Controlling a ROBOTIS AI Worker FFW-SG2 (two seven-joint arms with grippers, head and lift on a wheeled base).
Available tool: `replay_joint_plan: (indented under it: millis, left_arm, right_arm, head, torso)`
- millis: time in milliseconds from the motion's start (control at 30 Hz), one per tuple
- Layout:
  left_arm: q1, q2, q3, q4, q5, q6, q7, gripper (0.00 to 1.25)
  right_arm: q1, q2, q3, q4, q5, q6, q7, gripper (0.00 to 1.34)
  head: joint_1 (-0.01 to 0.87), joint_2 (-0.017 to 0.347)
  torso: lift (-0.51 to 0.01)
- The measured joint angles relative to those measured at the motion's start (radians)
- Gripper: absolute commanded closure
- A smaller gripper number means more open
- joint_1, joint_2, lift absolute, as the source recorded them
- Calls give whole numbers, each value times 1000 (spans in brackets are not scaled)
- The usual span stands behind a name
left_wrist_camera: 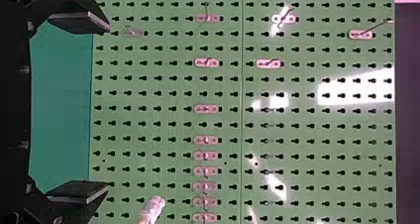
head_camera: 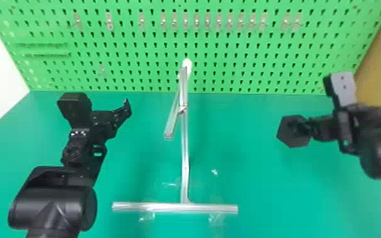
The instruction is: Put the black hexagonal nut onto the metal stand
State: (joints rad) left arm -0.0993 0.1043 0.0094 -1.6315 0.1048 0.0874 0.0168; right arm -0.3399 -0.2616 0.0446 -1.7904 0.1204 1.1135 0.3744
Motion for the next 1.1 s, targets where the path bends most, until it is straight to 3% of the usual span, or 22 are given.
replay_joint_plan:
  millis: [400,567,767,1100]
  left_arm:
    - [0,0,1,-3,-4,1,0,156]
    - [0,0,2,-4,-6,2,0,156]
    - [0,0,1,-5,-11,3,0,156]
    - [-3,0,-3,-6,-16,12,0,156]
  right_arm:
    - [-153,-80,94,-50,-118,90,-2,1141]
    - [-213,-115,122,-40,-247,113,-44,1141]
    - [-308,-159,165,16,-419,114,-48,1141]
    - [-504,-236,313,137,-655,53,-68,1141]
  head:
    - [693,81]
    - [693,81]
    - [693,81]
    - [693,81]
  torso:
    - [-1]
    - [-1]
    - [-1]
    - [-1]
